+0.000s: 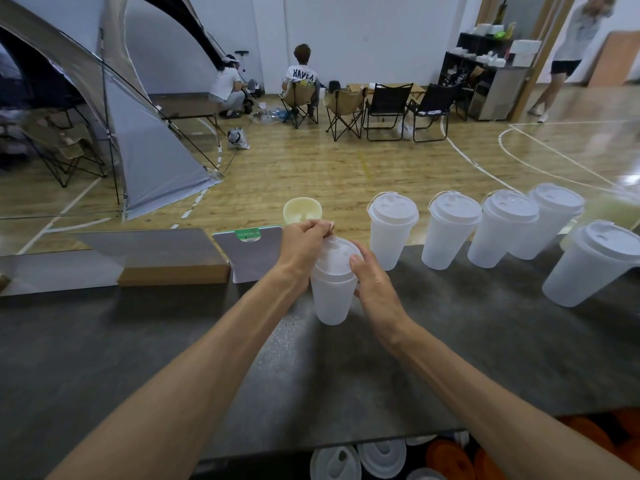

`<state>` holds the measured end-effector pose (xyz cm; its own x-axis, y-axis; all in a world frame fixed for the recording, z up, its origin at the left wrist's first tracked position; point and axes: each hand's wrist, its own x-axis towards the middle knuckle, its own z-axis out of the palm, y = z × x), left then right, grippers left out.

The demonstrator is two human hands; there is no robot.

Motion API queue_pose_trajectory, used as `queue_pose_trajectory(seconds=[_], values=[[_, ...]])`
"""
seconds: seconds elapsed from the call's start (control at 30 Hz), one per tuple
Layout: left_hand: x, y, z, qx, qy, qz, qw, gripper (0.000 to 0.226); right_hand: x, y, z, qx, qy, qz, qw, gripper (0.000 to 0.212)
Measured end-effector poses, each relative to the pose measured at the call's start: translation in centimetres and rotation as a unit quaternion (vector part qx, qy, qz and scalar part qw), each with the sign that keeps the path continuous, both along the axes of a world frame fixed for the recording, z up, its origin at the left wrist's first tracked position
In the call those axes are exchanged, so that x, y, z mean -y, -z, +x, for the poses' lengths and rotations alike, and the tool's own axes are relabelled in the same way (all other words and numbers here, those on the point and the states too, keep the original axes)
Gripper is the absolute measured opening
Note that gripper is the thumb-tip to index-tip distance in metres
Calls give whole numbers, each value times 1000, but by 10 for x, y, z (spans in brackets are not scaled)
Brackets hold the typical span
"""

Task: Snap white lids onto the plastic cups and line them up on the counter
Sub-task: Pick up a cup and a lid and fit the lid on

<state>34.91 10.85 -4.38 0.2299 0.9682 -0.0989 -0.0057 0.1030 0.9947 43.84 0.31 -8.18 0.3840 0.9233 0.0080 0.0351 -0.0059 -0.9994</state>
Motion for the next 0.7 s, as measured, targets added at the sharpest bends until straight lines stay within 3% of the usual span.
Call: queue_pose_trajectory(seconds=[0.2,0.7], values=[[7,4,-4,-32,23,94,995,14,-1,1,-1,7,9,-4,1000,35],[3,5,-8,-41,82,76,993,16,-1,-3,0,6,15,-9,1000,43]])
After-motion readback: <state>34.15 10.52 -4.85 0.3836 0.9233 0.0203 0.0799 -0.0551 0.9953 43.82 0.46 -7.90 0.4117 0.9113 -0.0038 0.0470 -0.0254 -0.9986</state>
